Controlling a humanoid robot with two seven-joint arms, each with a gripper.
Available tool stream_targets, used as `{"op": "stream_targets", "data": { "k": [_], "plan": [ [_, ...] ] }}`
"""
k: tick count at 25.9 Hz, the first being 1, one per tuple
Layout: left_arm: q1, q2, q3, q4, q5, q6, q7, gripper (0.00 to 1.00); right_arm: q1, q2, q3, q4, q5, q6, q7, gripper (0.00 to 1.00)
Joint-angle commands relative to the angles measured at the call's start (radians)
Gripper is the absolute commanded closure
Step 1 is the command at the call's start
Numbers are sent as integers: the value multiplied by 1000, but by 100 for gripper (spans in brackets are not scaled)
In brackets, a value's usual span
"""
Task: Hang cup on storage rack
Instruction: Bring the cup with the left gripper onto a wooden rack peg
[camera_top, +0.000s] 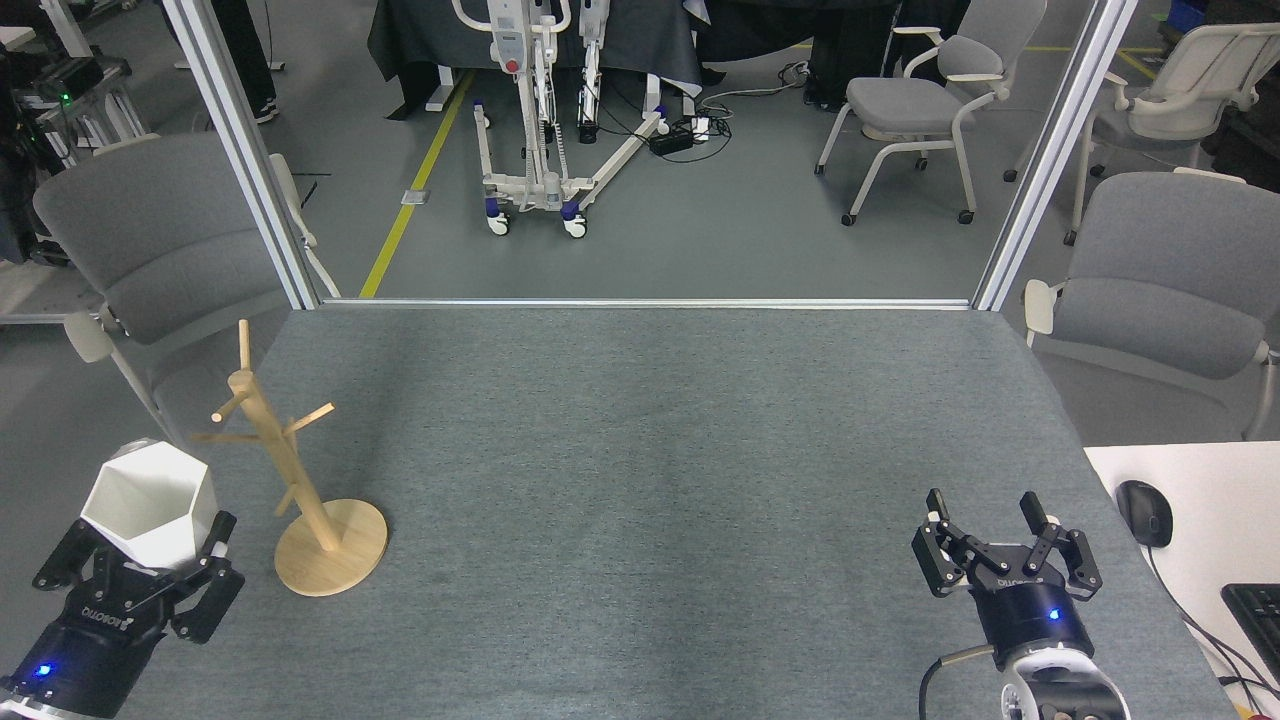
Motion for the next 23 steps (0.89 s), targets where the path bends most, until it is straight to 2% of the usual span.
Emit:
{"op": "stream_targets", "data": {
  "k": [1,8,23],
  "plan": [
    [-24,1,-44,31,-3,0,-5,100,0,0,0,1,0,1,-3,0],
    [-122,11,-50,140,-8,0,-58,100,0,0,-1,2,-1,1,-3,0],
    [-154,67,-50,187,-6,0,-62,100,0,-3,-4,38,-1,1,-3,0]
  ]
}}
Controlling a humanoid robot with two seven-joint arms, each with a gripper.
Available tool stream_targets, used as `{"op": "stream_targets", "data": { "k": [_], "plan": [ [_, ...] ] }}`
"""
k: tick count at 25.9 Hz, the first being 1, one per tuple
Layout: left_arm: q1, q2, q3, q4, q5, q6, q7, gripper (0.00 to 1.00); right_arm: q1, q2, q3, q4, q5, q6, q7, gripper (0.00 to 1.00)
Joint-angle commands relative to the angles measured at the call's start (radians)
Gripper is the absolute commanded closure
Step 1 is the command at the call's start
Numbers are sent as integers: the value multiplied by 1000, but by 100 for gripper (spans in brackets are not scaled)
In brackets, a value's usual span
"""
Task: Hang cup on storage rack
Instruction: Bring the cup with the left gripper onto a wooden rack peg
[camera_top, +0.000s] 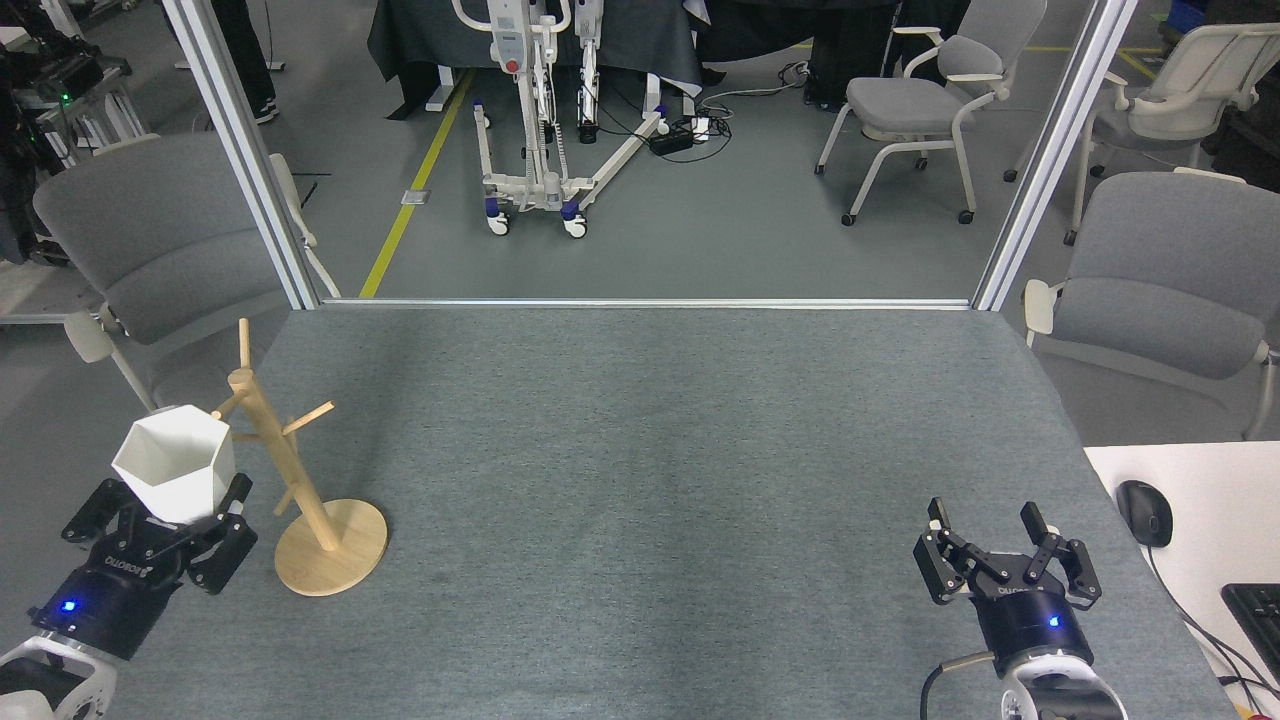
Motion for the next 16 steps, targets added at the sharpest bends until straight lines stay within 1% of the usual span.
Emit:
{"op": "stream_targets", "data": {
  "k": [1,5,16],
  "plan": [
    [-1,11,0,1,0,0,-2,100,0,0,1,2,0,0,1,0],
    [-1,11,-2,1,-3,0,-8,100,0,0,1,2,0,0,1,0],
    [-36,7,-28,10,-22,0,-74,100,0,-2,1,4,0,0,1,0]
  ]
}}
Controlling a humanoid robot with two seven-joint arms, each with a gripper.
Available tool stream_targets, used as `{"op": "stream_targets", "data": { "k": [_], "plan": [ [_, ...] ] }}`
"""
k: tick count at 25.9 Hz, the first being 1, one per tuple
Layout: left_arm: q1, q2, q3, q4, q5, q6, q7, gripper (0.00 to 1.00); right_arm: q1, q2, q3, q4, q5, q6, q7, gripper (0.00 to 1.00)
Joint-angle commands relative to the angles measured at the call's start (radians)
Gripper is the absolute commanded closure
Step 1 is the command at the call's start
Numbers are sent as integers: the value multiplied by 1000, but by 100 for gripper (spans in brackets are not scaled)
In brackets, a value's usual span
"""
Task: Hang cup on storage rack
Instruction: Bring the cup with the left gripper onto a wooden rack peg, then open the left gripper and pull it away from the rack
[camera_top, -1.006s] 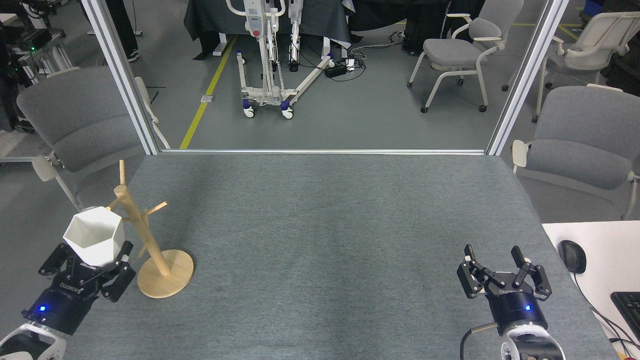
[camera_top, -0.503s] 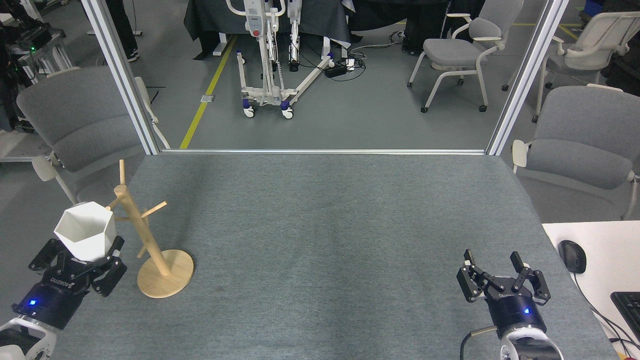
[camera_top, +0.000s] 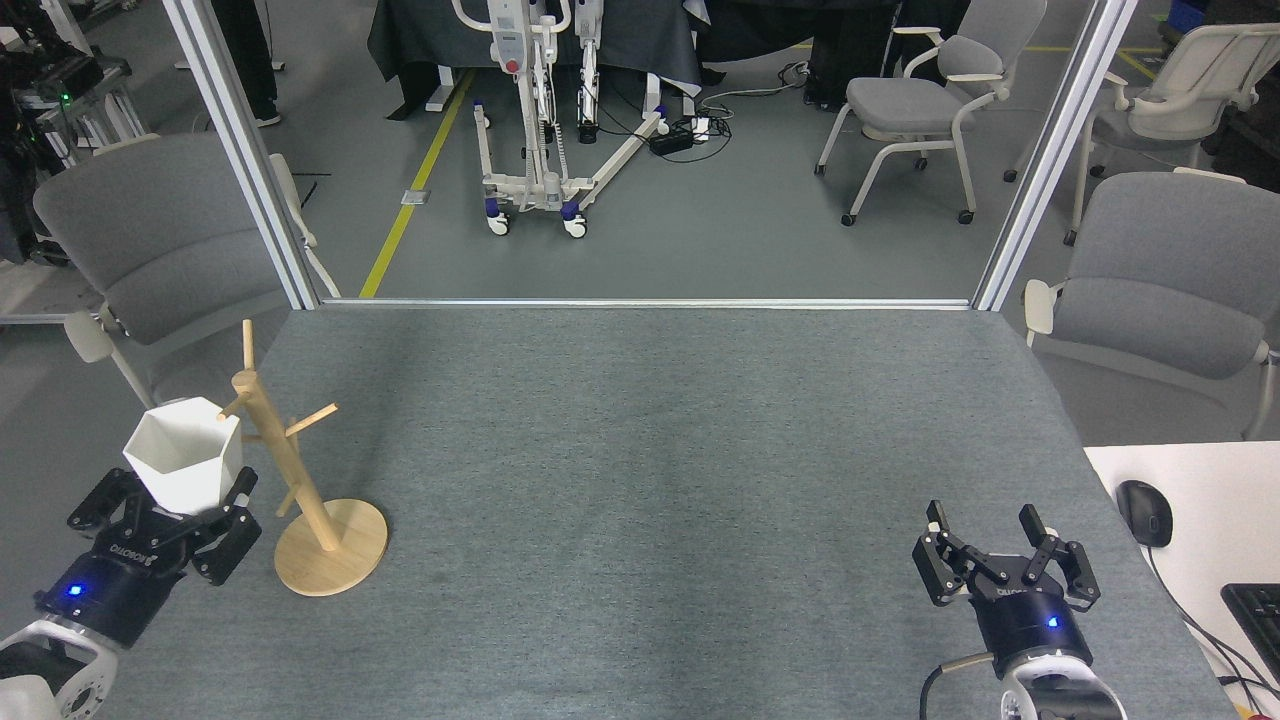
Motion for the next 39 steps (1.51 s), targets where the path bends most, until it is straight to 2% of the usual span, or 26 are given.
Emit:
{"op": "stream_targets", "data": {
  "k": [1,10,14,15,17,18,21,30,39],
  "plan": [
    [-12,-2,-11,7,-11,0,-14,100,0,-1,0,1,0,0,1,0],
    [-14,1,-50,33,-15,0,-23,100,0,-4,-1,3,-2,1,1,0],
    [-28,0,-48,33,-17,0,-75,63,0,-6,-1,9,-2,1,1,0],
    [-29,-2,-48,33,-17,0,-85,50,-2,-6,-1,12,-2,1,1,0],
    [-29,-5,-48,32,-15,0,-88,13,-2,-7,-1,13,-2,1,1,0],
    [-29,-5,-48,29,-15,0,-88,6,-2,-7,-1,13,-2,1,1,0],
    [-29,-3,-46,27,-11,0,-88,2,-2,-6,-1,13,-2,1,1,0],
    [-29,0,-33,30,-6,0,-88,1,-2,-7,-1,15,-2,1,1,0],
    [12,6,76,27,-3,0,-85,1,0,-6,-1,22,0,0,1,0]
  ]
}}
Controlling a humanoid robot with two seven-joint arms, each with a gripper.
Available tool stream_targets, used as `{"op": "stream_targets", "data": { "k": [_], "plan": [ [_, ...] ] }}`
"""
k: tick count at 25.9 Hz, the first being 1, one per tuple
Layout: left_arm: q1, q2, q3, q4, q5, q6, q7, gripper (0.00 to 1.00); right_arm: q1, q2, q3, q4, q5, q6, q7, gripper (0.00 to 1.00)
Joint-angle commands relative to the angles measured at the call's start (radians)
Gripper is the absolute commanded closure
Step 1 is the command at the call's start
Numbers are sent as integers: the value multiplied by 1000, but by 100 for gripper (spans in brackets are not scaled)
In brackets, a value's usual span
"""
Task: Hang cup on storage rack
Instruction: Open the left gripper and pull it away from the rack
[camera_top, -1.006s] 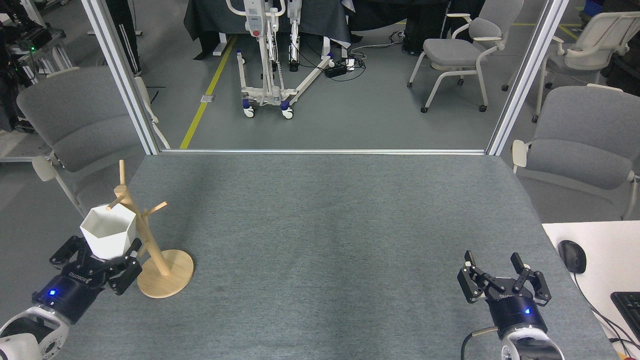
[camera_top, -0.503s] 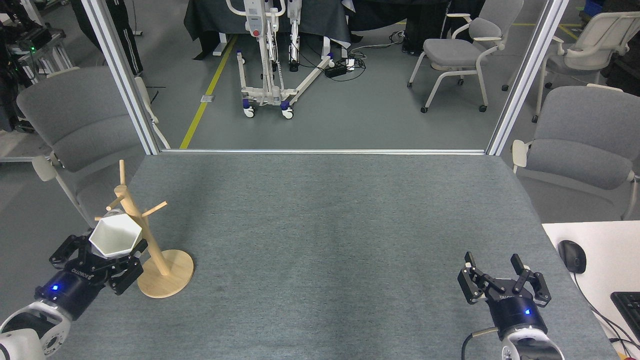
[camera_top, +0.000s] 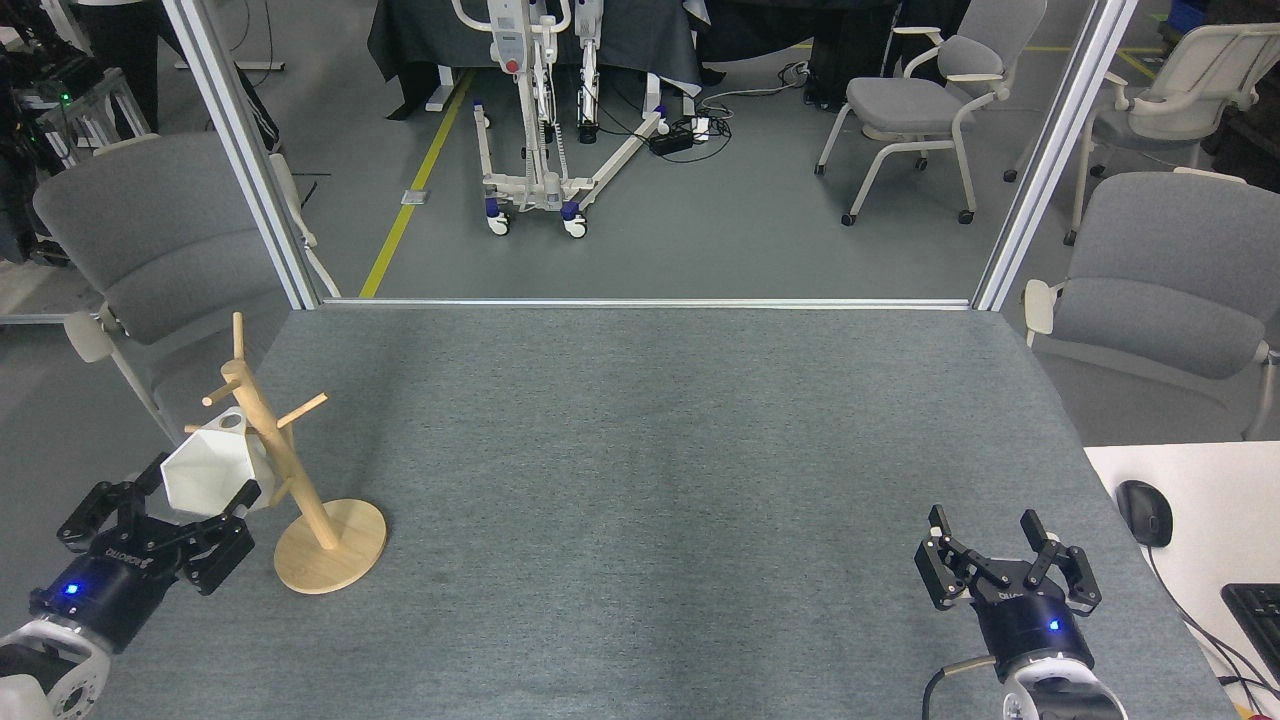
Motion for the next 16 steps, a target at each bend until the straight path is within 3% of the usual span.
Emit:
{"op": "stream_targets", "data": {
  "k": [1,13,16],
  "plan": [
    [33,4,55,-6,0,0,9,1,1,3,2,2,2,0,-2,0],
    [220,-14,154,-18,2,0,12,1,-4,3,22,-37,0,-2,-2,0],
    [242,-92,151,-50,0,0,12,1,-2,1,23,-41,0,-2,-2,0]
  ]
}}
